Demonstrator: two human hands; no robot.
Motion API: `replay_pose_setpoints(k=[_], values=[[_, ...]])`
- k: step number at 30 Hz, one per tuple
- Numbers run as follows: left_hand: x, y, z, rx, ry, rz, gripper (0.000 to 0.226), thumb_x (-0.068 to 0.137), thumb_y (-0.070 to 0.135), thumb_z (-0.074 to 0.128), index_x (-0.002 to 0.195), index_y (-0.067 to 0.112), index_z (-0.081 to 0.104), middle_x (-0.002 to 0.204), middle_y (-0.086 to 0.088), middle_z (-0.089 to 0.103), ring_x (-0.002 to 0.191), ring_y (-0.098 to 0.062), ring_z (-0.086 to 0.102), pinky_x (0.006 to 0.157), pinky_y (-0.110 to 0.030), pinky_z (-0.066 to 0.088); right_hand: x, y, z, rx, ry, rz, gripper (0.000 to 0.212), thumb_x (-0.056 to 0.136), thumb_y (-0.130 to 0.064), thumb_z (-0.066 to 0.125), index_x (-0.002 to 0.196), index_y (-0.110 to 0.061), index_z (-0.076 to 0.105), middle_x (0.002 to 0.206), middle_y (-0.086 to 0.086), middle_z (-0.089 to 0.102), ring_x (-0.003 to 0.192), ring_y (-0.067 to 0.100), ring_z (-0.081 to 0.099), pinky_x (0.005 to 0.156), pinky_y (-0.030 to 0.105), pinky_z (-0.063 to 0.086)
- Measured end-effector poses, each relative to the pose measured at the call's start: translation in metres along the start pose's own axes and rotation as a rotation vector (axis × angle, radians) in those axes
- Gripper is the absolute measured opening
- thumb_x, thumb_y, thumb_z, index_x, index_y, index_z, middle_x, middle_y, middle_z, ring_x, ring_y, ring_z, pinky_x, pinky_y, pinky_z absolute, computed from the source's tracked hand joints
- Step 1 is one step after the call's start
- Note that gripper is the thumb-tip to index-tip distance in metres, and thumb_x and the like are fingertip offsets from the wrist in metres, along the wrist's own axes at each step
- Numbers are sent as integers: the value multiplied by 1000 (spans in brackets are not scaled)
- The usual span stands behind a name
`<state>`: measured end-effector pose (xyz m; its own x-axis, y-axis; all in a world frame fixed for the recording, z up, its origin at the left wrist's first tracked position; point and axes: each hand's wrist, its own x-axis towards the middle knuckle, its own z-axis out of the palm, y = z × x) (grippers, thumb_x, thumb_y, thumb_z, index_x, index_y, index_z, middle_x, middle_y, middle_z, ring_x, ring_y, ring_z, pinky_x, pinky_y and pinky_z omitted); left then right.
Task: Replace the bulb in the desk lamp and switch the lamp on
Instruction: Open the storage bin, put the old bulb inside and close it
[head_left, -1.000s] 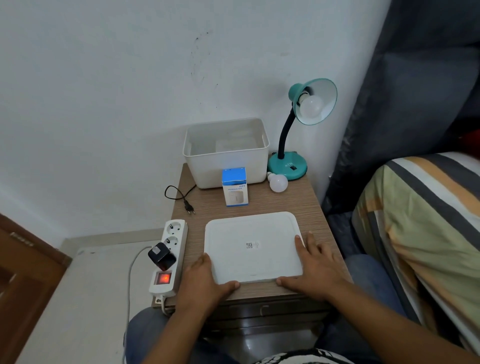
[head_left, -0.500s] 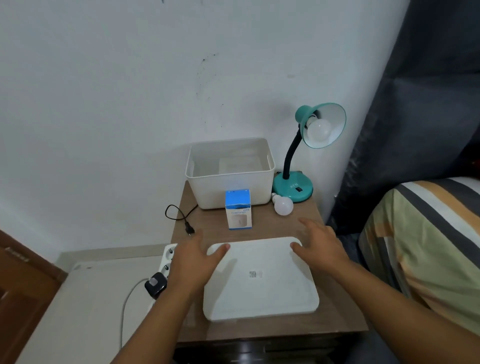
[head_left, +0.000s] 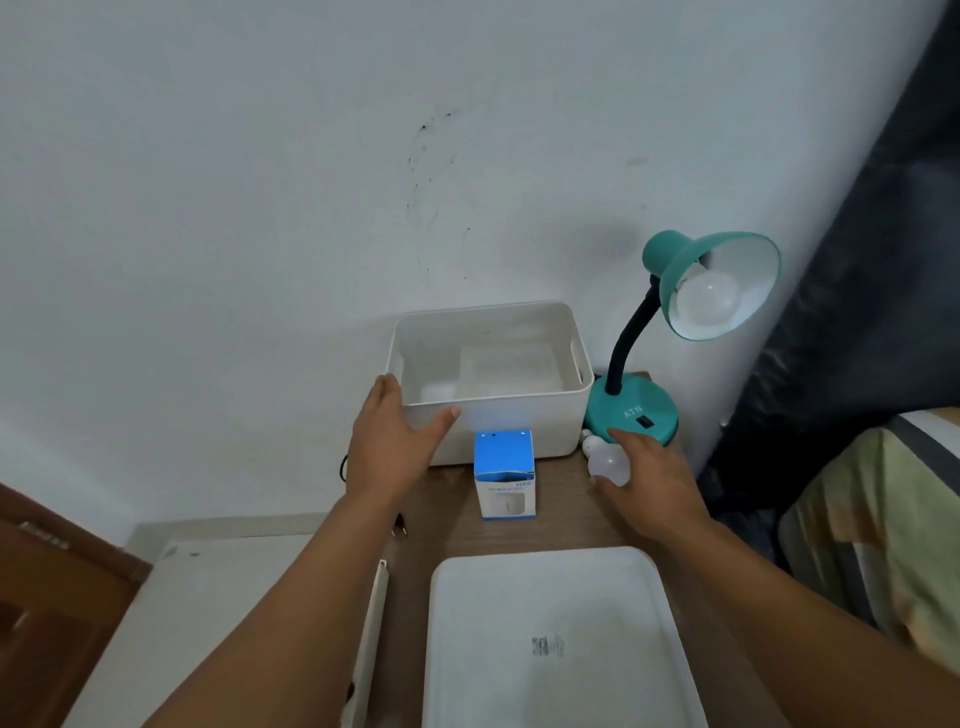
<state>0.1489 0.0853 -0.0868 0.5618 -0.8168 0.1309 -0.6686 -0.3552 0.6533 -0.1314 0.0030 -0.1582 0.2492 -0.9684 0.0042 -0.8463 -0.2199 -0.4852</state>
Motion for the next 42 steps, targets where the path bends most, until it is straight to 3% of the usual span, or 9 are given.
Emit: replay_pose_setpoints(k=[4,8,12,18,22,26,30,38,42], values=[[13,-6,7,-39,75,-19,91,87,58,67,155,9,31,163,-6,31,149,-22,28,119,-37,30,14,4,9,122,-30,32,54,81,-43,74,129,-28,55,122,1,62,104,14,53,89,29,41],[19,-11,5,-74,94,-33,85,81,58,74,147,11,47,153,-6,46,139,-24,43,111,-45,43,14,3,7,220,-68,54,55,82,-37,75,132,-25,55,126,2,60,111,17,54,96,34,44],[26,-13,0,-59,68,-1,78,76,57,78,135,10,59,138,-7,59,125,-27,55,101,-46,50,-3,2,-11,248,-36,60,57,80,-43,75,131,-30,53,128,-2,57,112,16,55,96,39,49],[32,-14,-3,-79,64,-15,83,71,56,83,137,12,59,138,-5,60,125,-25,56,104,-44,49,-27,-10,-67,296,70,-104,55,71,-56,71,122,-46,53,113,-21,54,94,0,56,72,14,43],[35,-15,-5,-103,42,-36,88,68,58,84,139,13,59,135,-6,61,123,-24,57,102,-44,50,-13,-36,-97,322,151,-194,50,71,-60,69,118,-50,54,108,-27,57,96,1,59,76,21,49],[35,-15,-9,-110,25,-74,92,63,61,85,139,18,59,111,-1,67,105,-21,63,83,-34,54,17,-60,-97,326,177,-221,55,74,-56,72,124,-38,58,112,-17,62,92,3,59,77,21,51],[35,-14,-10,-114,62,-31,80,60,59,88,126,19,68,80,25,49,76,-3,52,58,-15,36,51,-79,-85,317,166,-213,51,76,-50,74,123,-36,59,110,-12,62,85,1,58,69,15,44],[36,-16,-11,-132,64,-33,79,56,57,90,123,21,71,92,15,66,73,11,51,58,-10,36,94,-100,-53,-31,137,-137,51,75,-63,61,120,-39,57,103,-8,68,107,21,57,92,43,31],[36,-18,-10,-136,63,-63,90,55,57,91,131,16,66,115,-1,73,93,-11,65,75,-20,49,105,-101,-44,-130,106,-101,54,69,-65,63,117,-40,57,100,-4,67,118,24,48,111,55,16]])
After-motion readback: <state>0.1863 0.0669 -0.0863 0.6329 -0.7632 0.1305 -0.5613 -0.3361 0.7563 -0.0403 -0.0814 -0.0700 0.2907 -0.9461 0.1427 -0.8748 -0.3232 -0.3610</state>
